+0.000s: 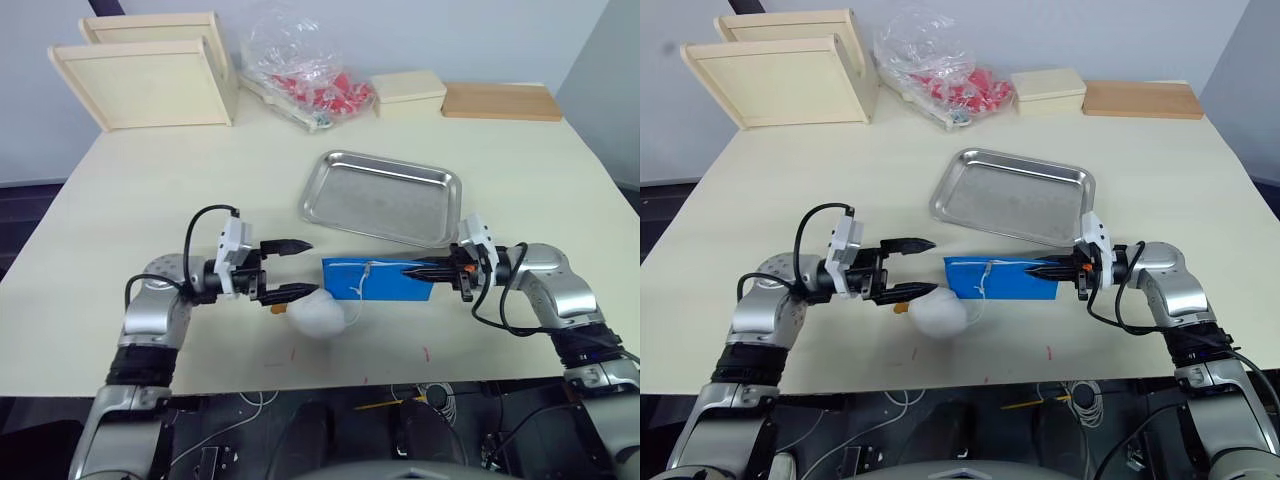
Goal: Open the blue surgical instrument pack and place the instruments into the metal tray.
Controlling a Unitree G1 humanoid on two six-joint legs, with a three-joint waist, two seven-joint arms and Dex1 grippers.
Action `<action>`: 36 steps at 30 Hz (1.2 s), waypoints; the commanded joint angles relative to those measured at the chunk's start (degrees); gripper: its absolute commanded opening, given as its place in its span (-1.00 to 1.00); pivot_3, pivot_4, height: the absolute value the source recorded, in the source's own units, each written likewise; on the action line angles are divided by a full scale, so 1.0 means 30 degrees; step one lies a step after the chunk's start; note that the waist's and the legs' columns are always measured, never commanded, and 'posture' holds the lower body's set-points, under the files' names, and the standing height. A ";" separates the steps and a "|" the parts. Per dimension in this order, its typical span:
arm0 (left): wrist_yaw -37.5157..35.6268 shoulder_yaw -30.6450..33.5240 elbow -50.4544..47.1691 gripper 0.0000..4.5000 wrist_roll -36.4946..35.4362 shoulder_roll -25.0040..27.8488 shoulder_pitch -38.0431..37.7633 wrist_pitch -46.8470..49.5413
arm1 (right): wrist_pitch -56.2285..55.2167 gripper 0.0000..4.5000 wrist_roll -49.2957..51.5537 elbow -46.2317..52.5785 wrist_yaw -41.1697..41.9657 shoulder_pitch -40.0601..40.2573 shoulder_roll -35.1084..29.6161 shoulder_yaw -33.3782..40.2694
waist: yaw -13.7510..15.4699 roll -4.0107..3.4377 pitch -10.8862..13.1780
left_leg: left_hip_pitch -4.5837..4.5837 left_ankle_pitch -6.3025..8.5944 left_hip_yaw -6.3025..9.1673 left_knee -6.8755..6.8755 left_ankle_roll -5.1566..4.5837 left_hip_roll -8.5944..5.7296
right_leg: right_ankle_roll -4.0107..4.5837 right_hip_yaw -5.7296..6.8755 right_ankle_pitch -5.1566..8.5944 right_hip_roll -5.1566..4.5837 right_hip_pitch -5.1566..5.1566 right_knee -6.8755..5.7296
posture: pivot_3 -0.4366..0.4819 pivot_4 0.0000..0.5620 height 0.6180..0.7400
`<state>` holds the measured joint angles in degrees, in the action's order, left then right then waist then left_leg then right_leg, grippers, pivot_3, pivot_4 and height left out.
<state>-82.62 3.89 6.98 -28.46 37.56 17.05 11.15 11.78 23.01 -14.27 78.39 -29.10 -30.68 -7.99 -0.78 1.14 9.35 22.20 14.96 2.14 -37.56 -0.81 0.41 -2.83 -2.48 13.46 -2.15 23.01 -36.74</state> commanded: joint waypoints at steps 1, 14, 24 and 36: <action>-0.1219 0.0300 -0.1907 0.95 -0.0741 0.1678 -0.1601 0.0970 | -0.0305 -1.00 -0.0212 -0.0154 0.0118 0.0013 -0.0263 0.0334 | 0.0061 -0.0003 0.0002 | 0.0000 0.0008 -0.0001 0.0002 -0.0012 -0.0003 | -0.0007 0.0003 0.0006 -0.0018 0.0001 0.0002 | -0.05 -0.47 1.00; -0.0453 -0.1733 -0.1159 0.95 0.0973 0.0564 -0.1654 -0.0580 | -0.0246 -1.00 -0.0303 -0.0165 0.0185 -0.0037 -0.0229 0.0356 | 0.0601 0.0004 -0.0004 | 0.0006 0.0031 -0.0042 0.0000 -0.0053 -0.0069 | -0.0035 0.0038 0.0023 -0.0104 -0.0011 0.0010 | -0.05 -0.47 1.00; -0.1110 -0.2564 0.0988 0.22 0.2095 -0.0344 -0.0944 -0.3094 | -0.0175 -1.00 -0.0310 0.0188 0.0022 0.0204 -0.0356 0.0490 | 0.0589 0.0014 -0.0013 | 0.0012 0.0082 -0.0061 -0.0006 -0.0138 -0.0112 | -0.0039 0.0105 0.0025 -0.0195 -0.0014 0.0031 | -0.05 -0.47 1.00; -0.0569 0.0121 -0.1181 -0.99 -0.0785 0.0590 -0.1967 -0.1075 | -0.0165 -1.00 -0.0333 0.0397 0.0021 0.0539 -0.0485 0.0545 | 0.0473 0.0006 -0.0008 | -0.0017 0.0103 -0.0095 -0.0020 -0.0176 -0.0093 | -0.0042 0.0324 0.0024 -0.0285 -0.0016 -0.0006 | -0.05 -0.47 1.00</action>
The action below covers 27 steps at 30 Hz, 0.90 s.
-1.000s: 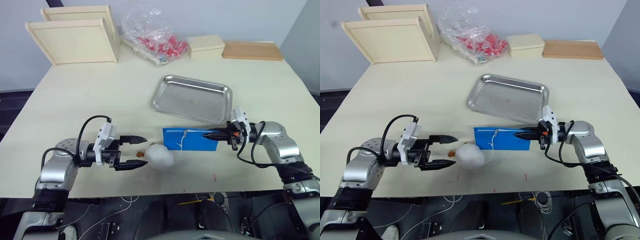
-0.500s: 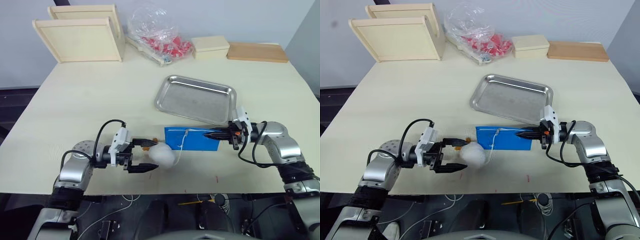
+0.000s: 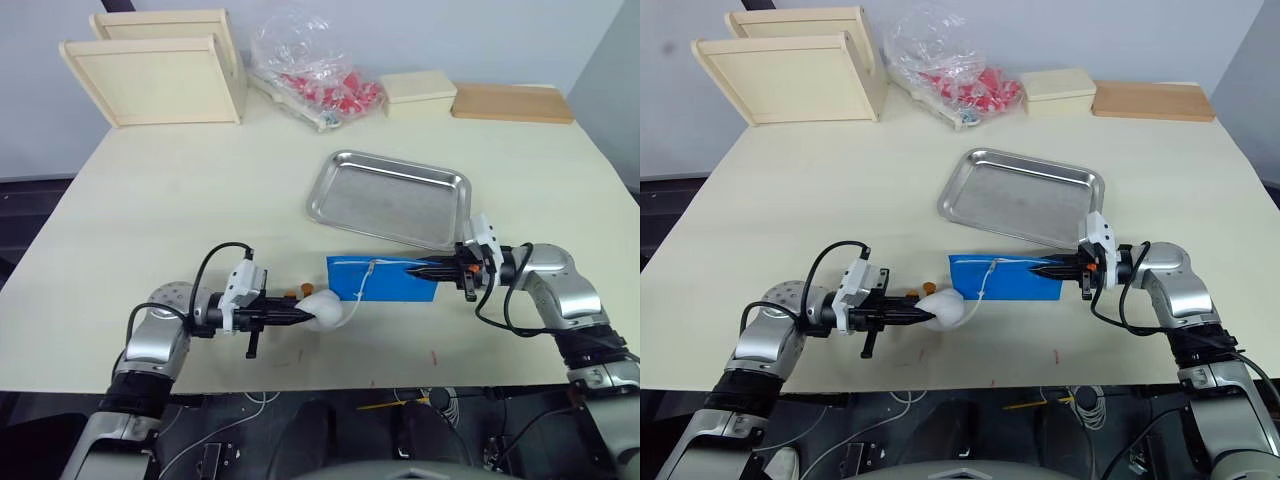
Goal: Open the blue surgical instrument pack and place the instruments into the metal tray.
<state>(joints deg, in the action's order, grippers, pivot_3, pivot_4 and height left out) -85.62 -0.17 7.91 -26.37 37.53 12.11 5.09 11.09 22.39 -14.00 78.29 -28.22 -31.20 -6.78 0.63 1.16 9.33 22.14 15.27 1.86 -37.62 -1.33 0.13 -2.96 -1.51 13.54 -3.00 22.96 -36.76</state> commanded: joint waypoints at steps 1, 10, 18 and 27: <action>0.0584 0.1790 -0.1838 -0.99 -0.1801 0.0729 -0.0528 0.1226 | 0.0059 -1.00 -0.0106 0.0320 0.0072 0.0274 -0.0330 0.0163 | 0.0009 -0.0001 0.0001 | -0.0010 0.0000 0.0004 -0.0003 0.0001 0.0003 | 0.0000 0.0000 0.0000 0.0000 -0.0003 -0.0009 | -0.05 -0.47 1.00; 0.3398 0.6028 -0.4311 -0.99 -0.4128 0.1544 -0.2653 0.3108 | -0.0105 -1.00 -0.0105 0.0217 0.0160 0.0404 -0.0437 0.0245 | -0.0007 -0.0017 0.0010 | -0.0068 -0.0009 0.0032 -0.0020 0.0016 0.0019 | 0.0004 0.0025 0.0000 0.0005 -0.0066 -0.0031 | -0.05 -0.47 1.00; 0.5433 0.8192 -0.3664 -0.99 -0.3288 0.1574 -0.4068 0.2253 | -0.0285 -1.00 -0.0134 -0.0071 0.0171 0.0263 -0.0275 0.0195 | -0.0017 -0.0019 0.0011 | -0.0071 -0.0011 0.0029 -0.0024 0.0019 0.0022 | 0.0006 0.0021 0.0000 0.0007 -0.0066 -0.0030 | -0.05 -0.47 1.00; 0.8784 0.8577 -0.2217 -0.99 -0.0878 0.1362 -0.4636 0.1315 | -0.0607 -1.00 -0.0203 -0.0454 0.0200 0.0105 -0.0104 0.0138 | 0.0005 -0.0019 0.0011 | -0.0075 -0.0012 0.0030 -0.0024 0.0021 0.0022 | 0.0009 0.0023 0.0000 0.0006 -0.0068 -0.0029 | -0.05 -0.47 1.00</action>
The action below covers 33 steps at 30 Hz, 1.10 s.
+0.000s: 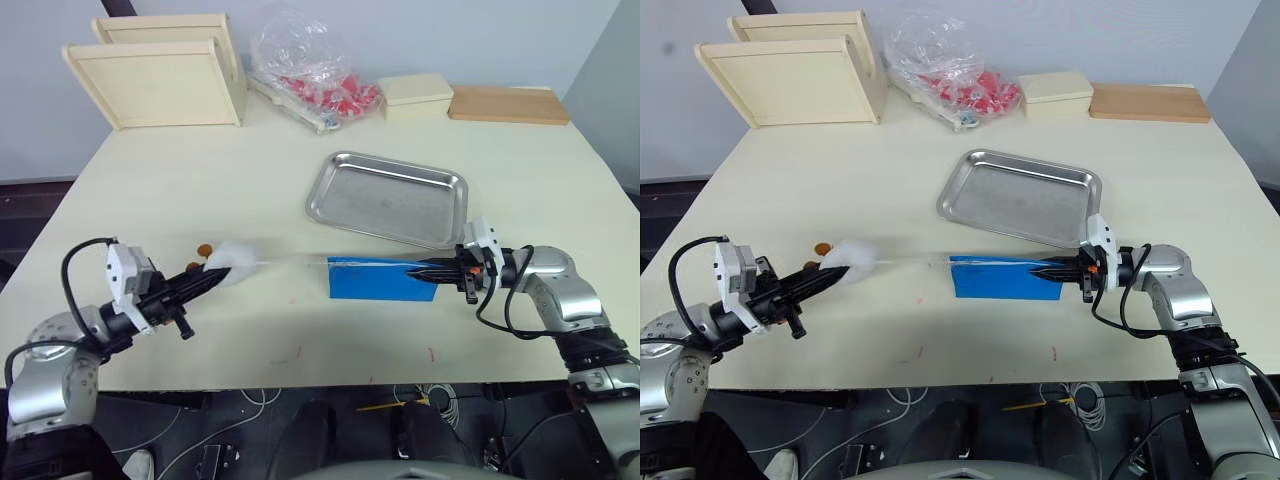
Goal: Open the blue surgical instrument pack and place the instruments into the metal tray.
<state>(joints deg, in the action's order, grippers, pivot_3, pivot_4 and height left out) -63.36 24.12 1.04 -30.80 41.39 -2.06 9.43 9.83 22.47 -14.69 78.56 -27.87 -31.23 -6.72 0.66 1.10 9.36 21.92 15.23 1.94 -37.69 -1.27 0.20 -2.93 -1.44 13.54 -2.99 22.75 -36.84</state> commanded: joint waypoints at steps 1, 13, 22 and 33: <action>0.1626 0.0357 0.0102 -0.99 0.0768 0.0094 0.0029 -0.0024 | -0.0216 -1.00 -0.0226 -0.0238 0.0098 0.0001 -0.0076 0.0115 | -0.0014 0.0001 -0.0001 | 0.0000 0.0000 0.0000 0.0000 0.0000 0.0000 | -0.0001 -0.0001 0.0000 0.0000 0.0000 0.0000 | -0.05 -0.47 1.00; 0.2650 -0.2067 0.1734 -0.99 0.3918 0.1411 -0.0939 0.1076 | -0.0011 -1.00 0.0417 0.0261 -0.0157 -0.0102 0.0196 0.0633 | -0.0165 -0.0028 -0.0016 | -0.0019 0.0000 -0.0005 0.0000 0.0002 0.0007 | 0.0002 -0.0007 -0.0001 -0.0001 -0.0006 -0.0004 | -0.05 -0.47 1.00; 0.2502 -0.2548 0.2513 -0.99 0.3965 0.1276 -0.0953 0.0872 | 0.4049 -1.00 0.4728 0.2857 -0.1297 -0.0662 0.1151 0.2718 | -0.0274 -0.0206 -0.0041 | -0.0018 0.0001 -0.0010 0.0004 0.0002 0.0008 | 0.0002 -0.0012 -0.0001 -0.0019 -0.0007 -0.0006 | -0.05 -0.47 1.00; 0.2294 -0.2863 0.2980 -0.99 0.4067 0.1305 -0.0853 0.0518 | 0.6419 -1.00 0.7078 0.4712 -0.2860 -0.0900 0.1668 0.3948 | -0.0285 -0.0261 -0.0065 | -0.0013 0.0001 -0.0004 0.0018 0.0001 0.0000 | 0.0003 -0.0009 0.0000 -0.0058 -0.0005 -0.0002 | -0.05 -0.47 1.00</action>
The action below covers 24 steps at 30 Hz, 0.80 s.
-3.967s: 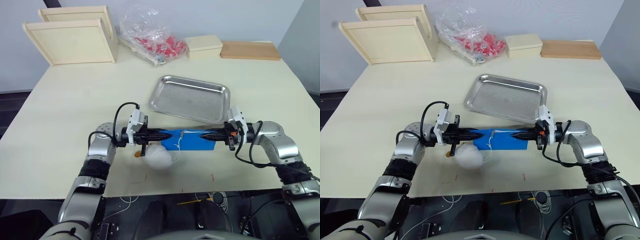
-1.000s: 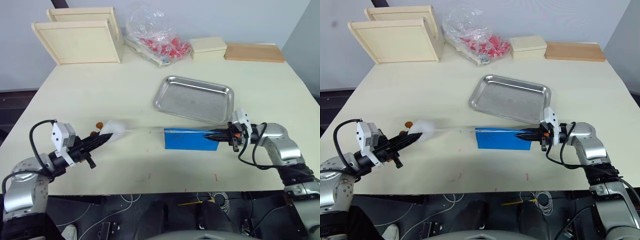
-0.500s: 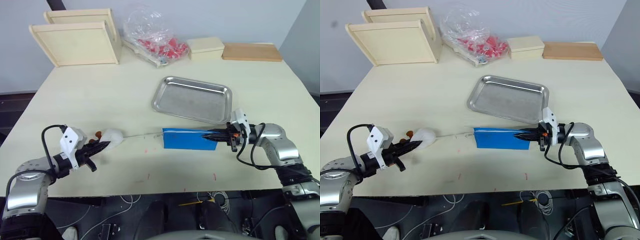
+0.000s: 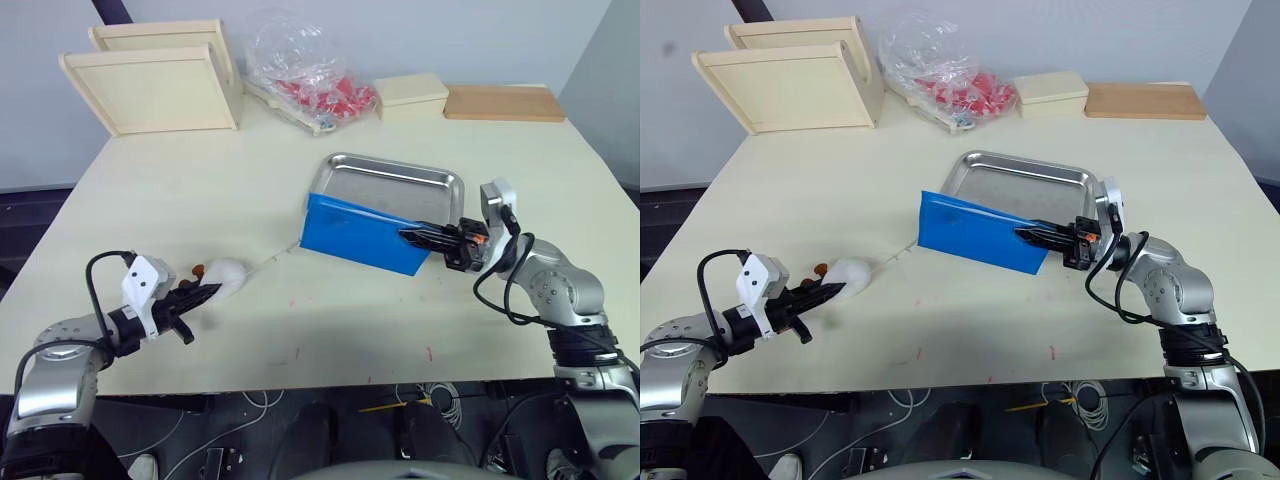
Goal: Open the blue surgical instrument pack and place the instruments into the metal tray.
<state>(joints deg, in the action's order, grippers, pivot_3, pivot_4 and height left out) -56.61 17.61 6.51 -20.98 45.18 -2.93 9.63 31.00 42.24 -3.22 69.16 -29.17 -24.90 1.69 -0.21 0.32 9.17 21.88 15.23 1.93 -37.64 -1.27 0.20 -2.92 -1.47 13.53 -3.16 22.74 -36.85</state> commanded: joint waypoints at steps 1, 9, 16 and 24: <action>0.0070 -0.0685 0.1187 -0.99 0.0809 0.0060 -0.0540 0.0393 | -0.1105 -1.00 -0.0189 0.0916 0.0604 -0.0307 -0.0717 0.0708 | 0.0009 -0.0002 0.0000 | 0.0000 0.0000 -0.0002 0.0000 0.0000 -0.0005 | -0.0001 -0.0001 -0.0001 -0.0005 0.0000 0.0003 | -0.05 -0.47 1.00; 0.0272 -0.0679 0.0917 -0.99 0.0921 0.0027 -0.0595 -0.0049 | -0.6208 -1.00 -0.5355 0.0084 0.2875 0.0209 -0.1968 -0.2656 | -0.0155 -0.0084 -0.0050 | -0.0027 0.0000 -0.0011 0.0021 -0.0001 0.0001 | 0.0000 -0.0005 0.0002 0.0035 -0.0001 -0.0003 | -0.05 -0.47 1.00; 0.0081 0.0016 0.0184 -0.28 -0.0053 -0.0076 -0.0682 0.0237 | -0.7464 -1.00 -0.6382 -0.0478 0.3082 0.0169 -0.1446 -0.3589 | -0.0160 -0.0077 -0.0051 | -0.0026 -0.0001 -0.0011 0.0022 -0.0001 0.0003 | -0.0001 -0.0005 0.0001 0.0044 -0.0001 -0.0003 | -0.05 -0.47 1.00; -0.1329 0.0926 0.0112 0.98 -0.0702 0.1013 -0.0235 -0.0521 | -0.7896 -1.00 -0.6726 -0.0891 0.3216 0.0124 -0.1303 -0.3752 | -0.0172 -0.0039 -0.0027 | -0.0013 -0.0001 -0.0005 0.0022 0.0000 0.0005 | 0.0002 -0.0001 0.0002 0.0046 0.0008 0.0001 | -0.05 -0.47 1.00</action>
<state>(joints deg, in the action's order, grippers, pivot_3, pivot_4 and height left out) -59.24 18.18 7.12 -21.77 46.99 -4.24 9.12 8.41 21.53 -6.66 78.37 -28.17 -28.94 -10.27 -0.73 0.20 9.09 21.85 15.23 1.92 -37.57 -1.27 0.22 -2.92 -1.47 13.54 -3.03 22.77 -36.84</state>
